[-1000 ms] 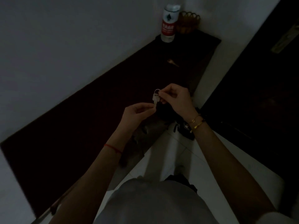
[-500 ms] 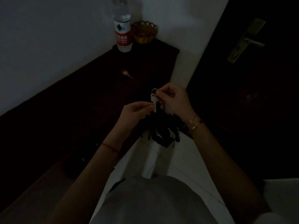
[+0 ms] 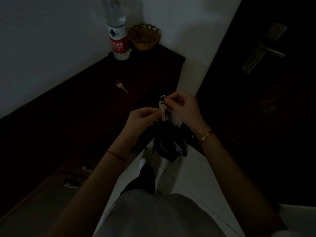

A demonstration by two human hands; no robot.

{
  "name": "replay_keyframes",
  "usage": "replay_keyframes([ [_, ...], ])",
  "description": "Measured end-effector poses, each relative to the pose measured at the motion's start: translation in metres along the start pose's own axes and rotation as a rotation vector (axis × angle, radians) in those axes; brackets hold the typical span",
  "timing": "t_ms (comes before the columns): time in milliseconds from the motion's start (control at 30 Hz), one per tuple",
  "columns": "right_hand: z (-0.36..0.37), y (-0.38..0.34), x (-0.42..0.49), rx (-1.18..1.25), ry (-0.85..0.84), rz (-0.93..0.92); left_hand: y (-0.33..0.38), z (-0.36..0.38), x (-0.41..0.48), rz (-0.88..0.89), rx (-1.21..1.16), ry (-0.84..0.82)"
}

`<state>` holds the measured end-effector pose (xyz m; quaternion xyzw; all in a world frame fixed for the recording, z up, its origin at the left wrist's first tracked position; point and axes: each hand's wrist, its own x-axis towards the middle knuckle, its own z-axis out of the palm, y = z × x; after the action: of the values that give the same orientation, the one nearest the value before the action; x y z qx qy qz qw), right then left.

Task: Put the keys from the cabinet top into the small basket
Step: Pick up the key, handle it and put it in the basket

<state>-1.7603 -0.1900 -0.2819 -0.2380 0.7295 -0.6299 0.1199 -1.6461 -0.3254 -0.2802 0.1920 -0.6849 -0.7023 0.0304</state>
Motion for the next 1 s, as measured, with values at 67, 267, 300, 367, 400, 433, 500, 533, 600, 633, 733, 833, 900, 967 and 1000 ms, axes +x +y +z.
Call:
replay_keyframes([
  [67, -0.002, 0.005, 0.019, 0.002, 0.002, 0.0, 0.002, 0.0, 0.02, 0.003, 0.004, 0.01],
  [267, -0.006, 0.008, 0.103, -0.021, -0.013, -0.033, 0.024, -0.012, 0.099, 0.034, 0.025, 0.026],
  [300, -0.006, 0.006, 0.12, -0.02, -0.018, -0.04, 0.03, -0.014, 0.113, 0.038, 0.029, 0.031],
  [367, -0.007, 0.002, 0.151, -0.014, -0.031, -0.061, 0.042, -0.021, 0.14, 0.041, 0.034, 0.046],
  [400, -0.007, 0.001, 0.167, -0.013, -0.037, -0.069, 0.048, -0.024, 0.153, 0.041, 0.034, 0.05],
  [433, -0.006, 0.0, 0.183, -0.013, -0.038, -0.074, 0.055, -0.028, 0.166, 0.04, 0.03, 0.05],
  [500, -0.005, 0.001, 0.211, -0.019, -0.027, -0.076, 0.066, -0.034, 0.191, 0.032, 0.017, 0.046],
  [533, -0.004, 0.002, 0.223, -0.022, -0.023, -0.074, 0.07, -0.037, 0.201, 0.028, 0.015, 0.048],
  [600, -0.001, 0.006, 0.244, -0.024, -0.019, -0.066, 0.076, -0.042, 0.221, 0.025, 0.026, 0.068],
  [633, 0.001, 0.008, 0.253, -0.024, -0.017, -0.063, 0.078, -0.044, 0.23, 0.019, 0.032, 0.08],
  [733, 0.005, 0.012, 0.279, -0.034, -0.036, -0.054, 0.083, -0.048, 0.252, -0.013, 0.041, 0.109],
  [833, 0.007, 0.015, 0.309, -0.076, -0.064, -0.037, 0.087, -0.053, 0.278, -0.031, 0.03, 0.185],
  [900, 0.008, 0.017, 0.33, -0.097, -0.097, -0.027, 0.088, -0.057, 0.294, -0.033, 0.026, 0.232],
  [967, 0.01, 0.019, 0.341, -0.097, -0.108, -0.022, 0.089, -0.058, 0.304, -0.036, 0.037, 0.24],
  [1000, 0.011, 0.02, 0.351, -0.093, -0.118, -0.016, 0.09, -0.059, 0.312, -0.033, 0.039, 0.257],
])
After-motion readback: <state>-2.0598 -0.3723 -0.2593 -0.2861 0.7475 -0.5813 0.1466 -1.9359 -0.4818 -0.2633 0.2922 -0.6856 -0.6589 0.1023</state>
